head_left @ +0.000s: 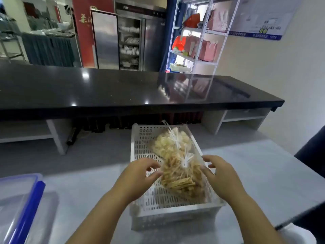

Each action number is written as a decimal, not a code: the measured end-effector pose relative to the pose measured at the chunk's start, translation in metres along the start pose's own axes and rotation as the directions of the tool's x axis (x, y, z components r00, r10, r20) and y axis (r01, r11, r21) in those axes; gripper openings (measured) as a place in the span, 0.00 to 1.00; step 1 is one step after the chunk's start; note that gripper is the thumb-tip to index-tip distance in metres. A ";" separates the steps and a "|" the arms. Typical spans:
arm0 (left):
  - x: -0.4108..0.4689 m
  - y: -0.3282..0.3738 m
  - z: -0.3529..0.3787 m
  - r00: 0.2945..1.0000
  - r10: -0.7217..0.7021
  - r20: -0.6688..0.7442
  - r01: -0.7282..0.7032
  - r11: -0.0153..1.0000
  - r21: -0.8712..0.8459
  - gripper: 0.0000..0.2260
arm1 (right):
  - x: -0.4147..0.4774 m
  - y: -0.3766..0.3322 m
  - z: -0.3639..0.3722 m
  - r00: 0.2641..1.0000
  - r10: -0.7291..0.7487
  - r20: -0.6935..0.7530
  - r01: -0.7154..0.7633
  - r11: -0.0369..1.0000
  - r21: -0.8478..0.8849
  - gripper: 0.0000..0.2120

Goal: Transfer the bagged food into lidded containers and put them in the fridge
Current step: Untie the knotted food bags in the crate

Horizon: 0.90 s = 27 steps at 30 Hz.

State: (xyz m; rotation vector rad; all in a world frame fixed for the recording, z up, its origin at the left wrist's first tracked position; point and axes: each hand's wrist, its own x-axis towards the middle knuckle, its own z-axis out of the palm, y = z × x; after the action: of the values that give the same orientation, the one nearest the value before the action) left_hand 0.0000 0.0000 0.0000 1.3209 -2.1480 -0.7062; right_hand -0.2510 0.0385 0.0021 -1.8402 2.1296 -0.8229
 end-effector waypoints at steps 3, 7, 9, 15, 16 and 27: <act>0.020 0.013 0.021 0.997 0.057 0.049 -0.059 0.997 0.055 0.17 | 0.016 0.007 0.004 0.992 -0.089 0.086 0.085 0.995 0.042 0.18; 0.037 0.026 0.041 0.992 0.076 0.096 -0.082 0.995 0.063 0.25 | 0.033 0.013 0.009 0.971 -0.144 0.189 0.131 0.988 0.078 0.19; 0.044 0.026 0.046 0.993 0.072 0.098 -0.080 0.993 0.081 0.28 | 0.038 0.014 0.011 0.968 -0.162 0.191 0.148 0.985 0.090 0.19; 0.058 0.024 0.049 0.991 0.087 0.103 -0.090 0.995 0.031 0.23 | 0.048 0.014 0.012 0.963 -0.232 0.138 0.220 0.971 0.097 0.07; 0.059 0.023 0.048 0.991 0.087 0.105 -0.091 0.995 0.039 0.21 | 0.050 0.013 0.010 0.964 -0.231 0.133 0.219 0.971 0.100 0.04; 0.062 0.015 0.043 0.997 0.072 0.041 -0.071 0.997 -0.013 0.05 | 0.079 0.020 -0.026 1.000 -0.008 -0.022 0.017 0.889 0.457 0.08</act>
State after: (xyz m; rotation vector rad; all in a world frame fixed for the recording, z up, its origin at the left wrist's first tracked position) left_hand -0.0629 -0.0432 -0.0118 1.2267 -2.2085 -0.7222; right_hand -0.2964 -0.0287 0.0283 -1.5983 1.7344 -1.2263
